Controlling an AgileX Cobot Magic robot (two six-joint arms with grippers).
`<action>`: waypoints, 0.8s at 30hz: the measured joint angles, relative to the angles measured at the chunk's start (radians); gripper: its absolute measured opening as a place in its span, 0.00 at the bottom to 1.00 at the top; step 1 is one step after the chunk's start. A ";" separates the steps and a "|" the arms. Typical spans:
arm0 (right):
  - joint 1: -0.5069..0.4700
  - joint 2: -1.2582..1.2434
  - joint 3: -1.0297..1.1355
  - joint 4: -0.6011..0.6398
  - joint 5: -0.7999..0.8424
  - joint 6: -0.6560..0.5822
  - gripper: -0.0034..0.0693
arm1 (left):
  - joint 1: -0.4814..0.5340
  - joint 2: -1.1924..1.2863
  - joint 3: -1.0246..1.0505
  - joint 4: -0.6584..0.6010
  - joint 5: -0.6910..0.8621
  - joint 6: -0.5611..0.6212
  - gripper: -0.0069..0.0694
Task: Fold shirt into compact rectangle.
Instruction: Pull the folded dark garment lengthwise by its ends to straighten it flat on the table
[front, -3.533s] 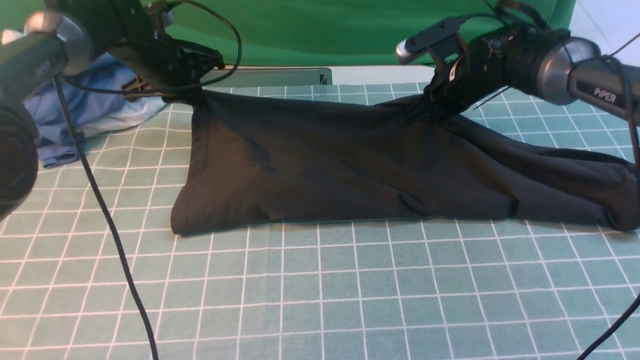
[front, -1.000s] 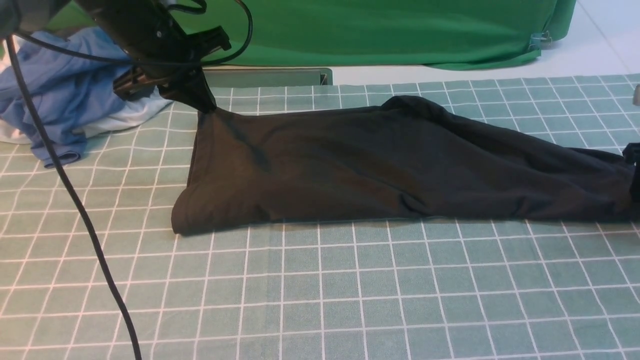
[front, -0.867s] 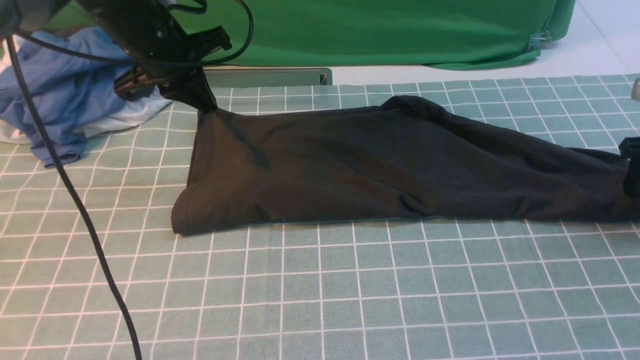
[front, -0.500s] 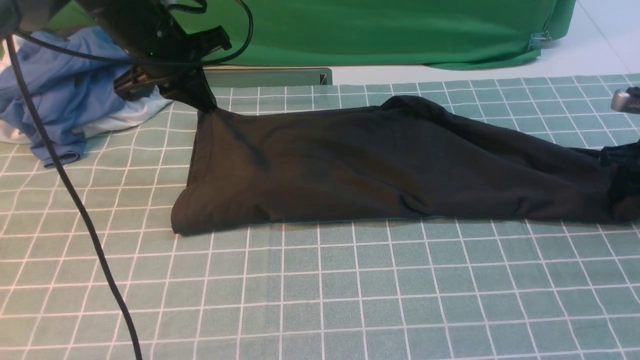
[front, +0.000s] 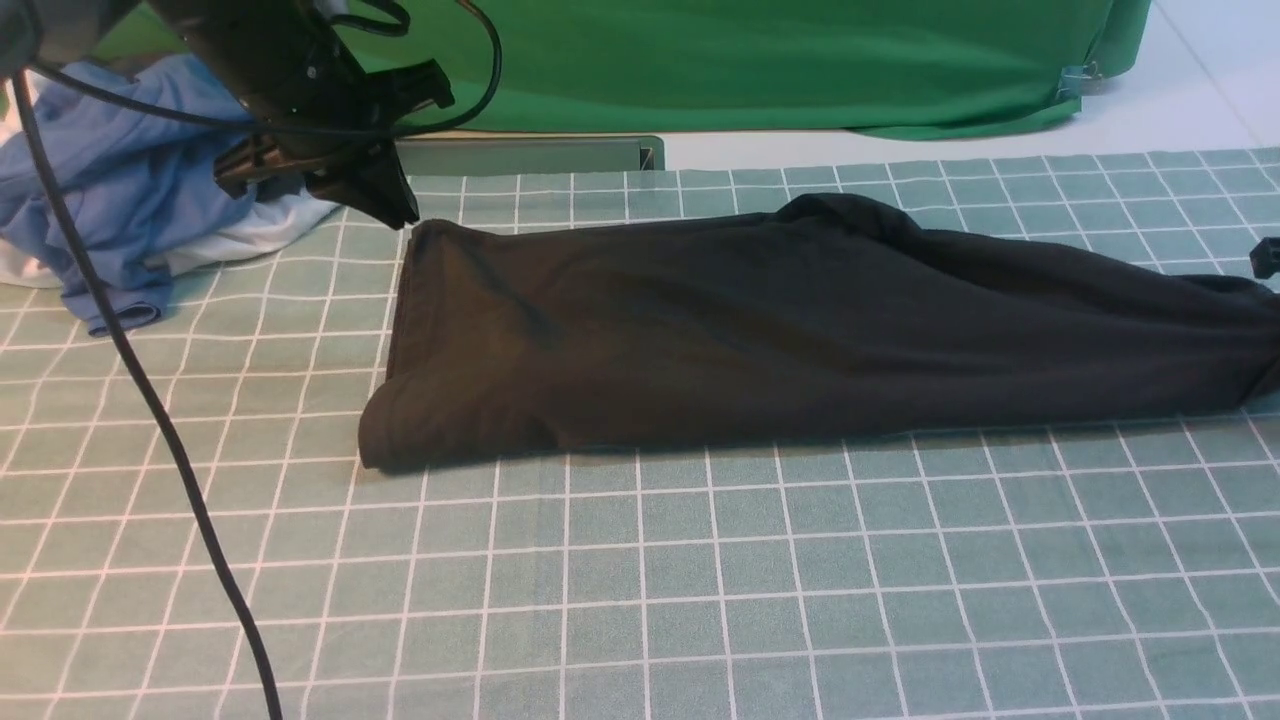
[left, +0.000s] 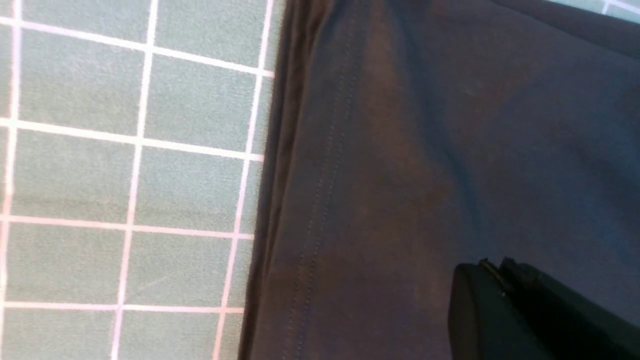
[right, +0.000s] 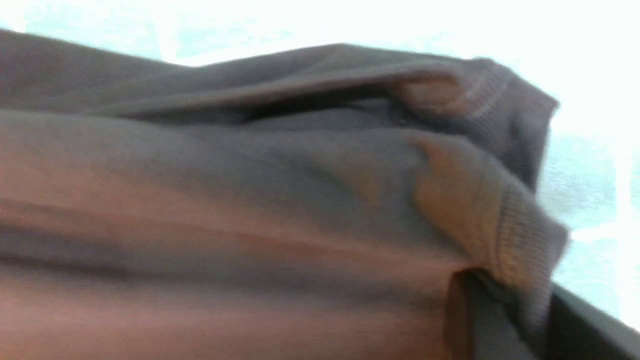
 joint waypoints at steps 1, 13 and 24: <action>0.000 0.000 0.000 -0.007 0.001 0.000 0.37 | 0.000 0.000 0.000 0.005 0.000 0.000 0.11; -0.001 0.015 -0.028 -0.025 0.049 0.015 0.84 | 0.000 0.000 0.000 0.023 0.000 0.000 0.11; 0.002 0.101 -0.030 -0.001 0.036 0.030 0.83 | 0.000 0.000 0.000 0.068 0.000 0.063 0.11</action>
